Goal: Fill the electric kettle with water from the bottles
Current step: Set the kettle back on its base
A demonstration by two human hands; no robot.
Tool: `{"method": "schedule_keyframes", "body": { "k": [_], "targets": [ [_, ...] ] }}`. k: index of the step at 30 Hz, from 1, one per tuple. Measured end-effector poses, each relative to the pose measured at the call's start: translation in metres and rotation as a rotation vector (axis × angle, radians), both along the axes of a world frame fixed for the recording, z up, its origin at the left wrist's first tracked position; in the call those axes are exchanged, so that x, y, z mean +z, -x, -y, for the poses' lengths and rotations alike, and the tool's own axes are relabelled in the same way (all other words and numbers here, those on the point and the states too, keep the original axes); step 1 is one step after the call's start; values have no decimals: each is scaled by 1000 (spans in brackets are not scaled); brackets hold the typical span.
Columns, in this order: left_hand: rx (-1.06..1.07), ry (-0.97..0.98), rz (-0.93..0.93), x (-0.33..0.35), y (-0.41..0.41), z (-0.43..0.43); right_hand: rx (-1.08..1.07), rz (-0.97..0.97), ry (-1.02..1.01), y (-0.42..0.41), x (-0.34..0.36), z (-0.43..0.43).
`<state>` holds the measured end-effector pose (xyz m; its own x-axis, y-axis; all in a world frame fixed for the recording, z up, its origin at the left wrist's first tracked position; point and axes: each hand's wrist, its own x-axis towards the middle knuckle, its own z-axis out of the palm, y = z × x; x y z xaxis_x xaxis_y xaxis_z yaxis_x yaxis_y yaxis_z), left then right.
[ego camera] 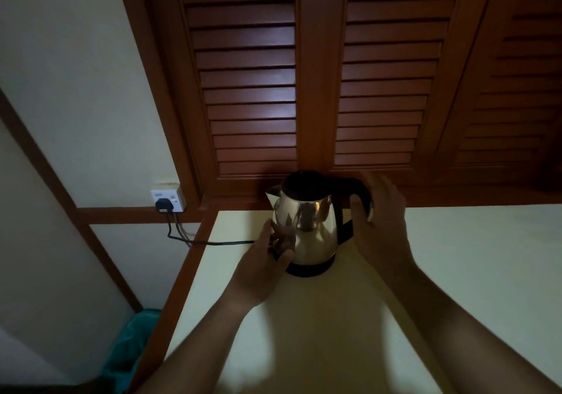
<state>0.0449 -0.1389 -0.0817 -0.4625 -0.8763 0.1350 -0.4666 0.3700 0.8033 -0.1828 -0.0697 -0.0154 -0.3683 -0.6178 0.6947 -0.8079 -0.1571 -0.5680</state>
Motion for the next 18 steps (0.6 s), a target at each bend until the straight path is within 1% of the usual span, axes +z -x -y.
{"method": "schedule_keyframes", "body": {
  "k": [3, 5, 11, 14, 18],
  "targets": [
    [12, -10, 12, 1, 0, 1, 37, -66, -73, 2, 9, 12],
    [15, -4, 12, 1, 0, 1, 42, -93, -79, 1, 9, 17],
    [22, -12, 22, 3, -1, 1, 31, 22, -54, -7, 6, 14],
    [20, -2, 38, 3, 0, 1, 35, -10, -39, -9, 5, 13],
    [29, -17, 38, -1, 0, 2, -22, -30, -35, -8, 4, 13]
  ]
}}
